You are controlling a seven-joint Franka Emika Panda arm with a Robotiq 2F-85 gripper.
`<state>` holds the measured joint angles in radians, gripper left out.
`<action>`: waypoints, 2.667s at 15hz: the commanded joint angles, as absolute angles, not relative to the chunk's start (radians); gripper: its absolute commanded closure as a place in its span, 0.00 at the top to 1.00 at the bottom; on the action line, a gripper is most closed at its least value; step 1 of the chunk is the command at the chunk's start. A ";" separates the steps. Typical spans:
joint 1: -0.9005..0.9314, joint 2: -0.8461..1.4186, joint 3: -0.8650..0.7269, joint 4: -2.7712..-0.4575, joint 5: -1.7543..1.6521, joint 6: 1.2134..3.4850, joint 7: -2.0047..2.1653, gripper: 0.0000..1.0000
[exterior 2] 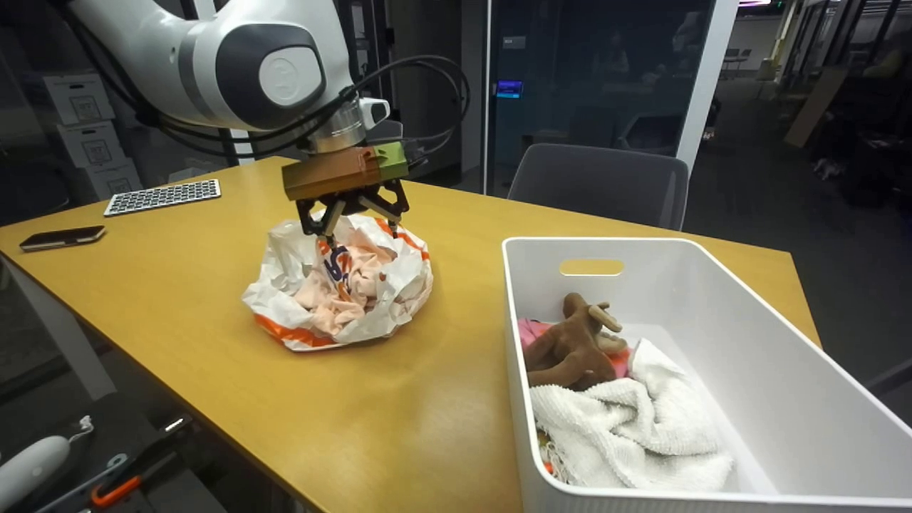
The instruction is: Remove the peach shirt from the basket, then put it in the plastic and pull up the plastic
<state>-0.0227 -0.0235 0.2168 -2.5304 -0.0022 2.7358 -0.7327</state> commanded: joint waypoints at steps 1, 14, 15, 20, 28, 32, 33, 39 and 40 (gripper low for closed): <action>0.022 -0.005 0.148 -2.482 -0.010 2.705 -0.717 1.00; -0.119 0.173 -0.166 -2.070 -0.532 2.706 -0.171 1.00; -0.117 0.189 -0.182 -2.072 -0.556 2.707 -0.133 1.00; -0.115 0.227 -0.209 -2.131 -0.540 2.717 -0.091 1.00; -0.125 0.082 -0.098 -2.217 -0.296 2.596 -0.274 1.00; -0.112 0.021 -0.039 -2.247 -0.070 2.559 -0.464 1.00; -0.102 0.017 -0.027 -2.257 -0.010 2.554 -0.508 1.00; -0.049 0.047 0.021 -2.277 0.258 2.419 -0.724 1.00; -0.042 0.059 0.023 -2.289 0.247 2.441 -0.729 1.00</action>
<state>-0.0555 0.0494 0.0165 -2.2700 0.2113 2.4416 -0.6665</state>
